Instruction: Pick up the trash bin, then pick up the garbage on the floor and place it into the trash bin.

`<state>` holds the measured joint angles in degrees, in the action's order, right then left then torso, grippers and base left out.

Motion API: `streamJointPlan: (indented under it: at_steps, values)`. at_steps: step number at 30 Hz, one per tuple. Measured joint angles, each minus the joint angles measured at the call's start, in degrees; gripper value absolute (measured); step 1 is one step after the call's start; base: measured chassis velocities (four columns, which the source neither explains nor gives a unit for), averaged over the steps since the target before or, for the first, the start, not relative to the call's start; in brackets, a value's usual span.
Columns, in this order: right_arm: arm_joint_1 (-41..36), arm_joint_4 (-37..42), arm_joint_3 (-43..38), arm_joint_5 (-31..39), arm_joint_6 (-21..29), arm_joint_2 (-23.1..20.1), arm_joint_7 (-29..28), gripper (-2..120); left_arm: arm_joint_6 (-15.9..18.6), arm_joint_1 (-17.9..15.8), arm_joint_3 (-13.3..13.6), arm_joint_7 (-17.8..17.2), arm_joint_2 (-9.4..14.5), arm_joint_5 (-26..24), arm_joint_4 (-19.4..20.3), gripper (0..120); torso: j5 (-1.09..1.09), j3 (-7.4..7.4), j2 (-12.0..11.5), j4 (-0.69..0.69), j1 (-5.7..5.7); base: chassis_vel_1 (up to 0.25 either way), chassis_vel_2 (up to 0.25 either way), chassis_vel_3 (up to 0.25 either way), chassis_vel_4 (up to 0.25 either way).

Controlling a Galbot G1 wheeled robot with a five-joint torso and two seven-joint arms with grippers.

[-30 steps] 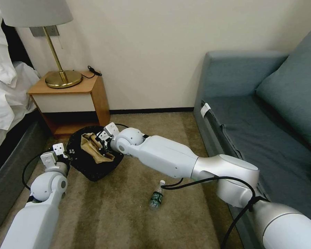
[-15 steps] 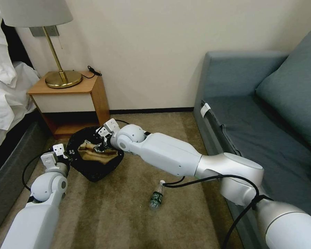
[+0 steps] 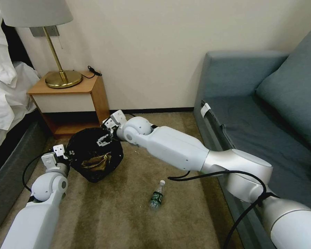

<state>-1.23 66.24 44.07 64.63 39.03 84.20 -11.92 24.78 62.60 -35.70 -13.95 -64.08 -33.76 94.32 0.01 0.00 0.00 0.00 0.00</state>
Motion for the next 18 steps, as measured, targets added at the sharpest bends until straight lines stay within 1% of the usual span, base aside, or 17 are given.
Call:
streamJointPlan:
  at_steps: [1, 2, 3, 4, 5, 6, 7, 8, 9, 11, 12, 13, 15, 18]
  values:
    - [-0.5, 0.0, 0.2, 0.1, 1.0, -0.5, -1.4, 100, 0.0, 0.0, 0.0, 0.0, 0.1, -0.1, 0.0, 2, 0.00, 0.00, 0.0, 0.00, 0.00, 0.000, 0.000, 0.000, 0.000]
    - [-0.5, 0.0, 0.2, 0.1, 1.0, -0.5, -1.4, 100, 0.0, 0.0, 0.0, 0.0, 0.1, -0.1, 0.0, 2, 0.00, 0.00, 0.0, 0.00, 0.00, 0.000, 0.000, 0.000, 0.000]
    - [-1.0, -0.1, 0.5, 0.7, 2.1, -0.9, -3.4, 100, -0.1, 0.0, 0.0, 0.0, 0.2, -0.1, 0.0, 2, 0.00, -0.01, 0.0, 0.00, 0.00, 0.000, 0.000, 0.000, 0.000]
    - [-1.7, 0.0, 1.3, 3.6, 3.0, -1.6, -8.3, 100, -0.3, 0.0, 0.0, 0.0, 0.3, -0.1, -0.2, 2, 0.00, 0.00, 0.0, 0.00, 0.00, 0.000, 0.000, 0.000, 0.000]
    - [-1.9, 0.1, 1.5, 4.7, 3.0, -1.7, -9.7, 100, -0.4, 0.0, 0.0, 0.0, 0.4, -0.1, -0.3, 2, 0.00, 0.00, 0.0, 0.00, 0.00, 0.000, 0.000, 0.000, 0.000]
    - [-1.9, 0.1, 1.5, 4.7, 3.0, -1.7, -9.7, 100, -0.4, 0.0, 0.0, 0.0, 0.4, -0.1, -0.3, 2, 0.00, 0.00, 0.0, 0.00, 0.00, 0.000, 0.000, 0.000, 0.000]
    - [-2.7, 0.6, 2.1, 8.9, 3.1, -2.1, -14.5, 100, -0.5, 0.0, -0.1, 0.1, 0.5, -0.1, -0.5, 2, 0.00, 0.00, 0.0, 0.00, 0.00, 0.000, 0.000, 0.000, 0.000]
    - [-3.1, 0.8, 2.4, 10.6, 3.1, -2.3, -16.8, 100, -0.6, -0.1, -0.1, 0.1, 0.6, -0.1, -0.6, 2, 0.00, 0.00, 0.0, 0.00, 0.00, 0.000, 0.000, 0.000, 0.000]
    - [-3.1, 0.8, 2.4, 10.6, 3.1, -2.3, -16.8, 100, -0.6, -0.1, -0.1, 0.1, 0.6, -0.1, -0.6, 2, 0.00, 0.00, 0.0, 0.00, 0.00, 0.000, 0.000, 0.000, 0.000]
    - [-4.5, 2.0, 3.9, 14.3, 3.1, -3.3, -23.9, 100, -0.9, -0.2, -0.2, 0.1, 0.8, -0.1, -0.9, 2, 0.00, 0.00, 0.0, 0.01, 0.00, 0.000, 0.000, 0.000, 0.000]
    - [-4.9, 2.6, 4.4, 15.8, 3.1, -3.8, -25.9, 100, -1.0, -0.3, -0.2, 0.1, 0.9, -0.2, -1.1, 2, 0.00, 0.00, 0.0, 0.01, 0.00, 0.000, 0.000, 0.000, 0.000]
    - [-4.9, 2.6, 4.4, 15.8, 3.1, -3.8, -25.9, 100, -1.0, -0.3, -0.2, 0.1, 0.9, -0.2, -1.1, 2, 0.00, 0.00, 0.0, 0.01, 0.00, 0.000, 0.000, 0.000, 0.000]
    - [-5.8, 4.0, 4.8, 18.8, 3.2, -4.9, -28.9, 100, -1.2, -0.5, -0.2, 0.2, 1.0, -0.2, -1.3, 2, 0.00, 0.00, 0.0, -0.01, 0.00, 0.000, 0.000, 0.000, 0.000]
    - [-6.2, 4.8, 5.1, 19.9, 3.2, -5.4, -29.8, 100, -1.2, -0.6, -0.2, 0.2, 1.0, -0.2, -1.5, 2, 0.00, 0.00, 0.0, 0.00, 0.00, 0.000, 0.000, 0.000, 0.000]
